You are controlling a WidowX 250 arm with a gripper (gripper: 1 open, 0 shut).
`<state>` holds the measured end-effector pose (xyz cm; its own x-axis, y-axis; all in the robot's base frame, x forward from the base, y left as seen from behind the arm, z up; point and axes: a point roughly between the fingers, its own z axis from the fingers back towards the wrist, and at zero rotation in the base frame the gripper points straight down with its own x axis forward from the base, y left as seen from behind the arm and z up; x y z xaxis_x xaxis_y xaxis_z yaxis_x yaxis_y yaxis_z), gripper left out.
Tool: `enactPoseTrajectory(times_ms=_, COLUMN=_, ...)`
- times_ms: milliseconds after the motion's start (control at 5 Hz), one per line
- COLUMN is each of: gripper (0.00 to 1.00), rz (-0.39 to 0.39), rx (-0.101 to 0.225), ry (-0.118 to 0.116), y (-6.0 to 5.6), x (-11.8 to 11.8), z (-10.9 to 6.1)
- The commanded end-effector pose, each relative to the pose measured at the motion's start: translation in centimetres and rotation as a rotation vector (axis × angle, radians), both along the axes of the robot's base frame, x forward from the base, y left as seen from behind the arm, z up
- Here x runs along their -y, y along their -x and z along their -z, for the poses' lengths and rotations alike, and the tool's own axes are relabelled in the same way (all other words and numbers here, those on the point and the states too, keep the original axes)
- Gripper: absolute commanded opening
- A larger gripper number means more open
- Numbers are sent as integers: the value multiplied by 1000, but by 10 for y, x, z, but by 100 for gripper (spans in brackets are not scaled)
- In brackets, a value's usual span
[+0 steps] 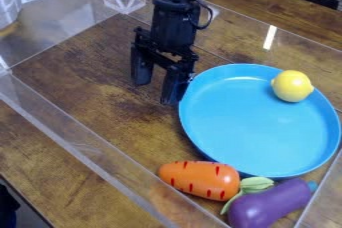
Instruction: Remove the carrot from the blue tray and put it on the table
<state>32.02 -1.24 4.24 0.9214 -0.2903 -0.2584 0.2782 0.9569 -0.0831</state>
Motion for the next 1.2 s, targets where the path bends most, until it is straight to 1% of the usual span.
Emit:
enactPoseTrajectory(times_ms=0, gripper=100, rz=44, rx=28, ry=6, y=-1, x=13, z=-11)
enactPoseTrajectory(times_ms=400, gripper=100, rz=81, rx=27, ry=5, y=3, x=27, z=-16)
enactPoseTrajectory(times_ms=600, gripper=100, rz=102, rx=22, ry=6, y=5, x=34, z=-18)
enactPoseTrajectory(times_ms=800, gripper=100, rz=116, rx=21, ry=5, y=5, x=40, z=-18)
enactPoseTrajectory(times_ms=1000, gripper=0, rz=122, rx=21, ry=1, y=4, x=41, z=-15)
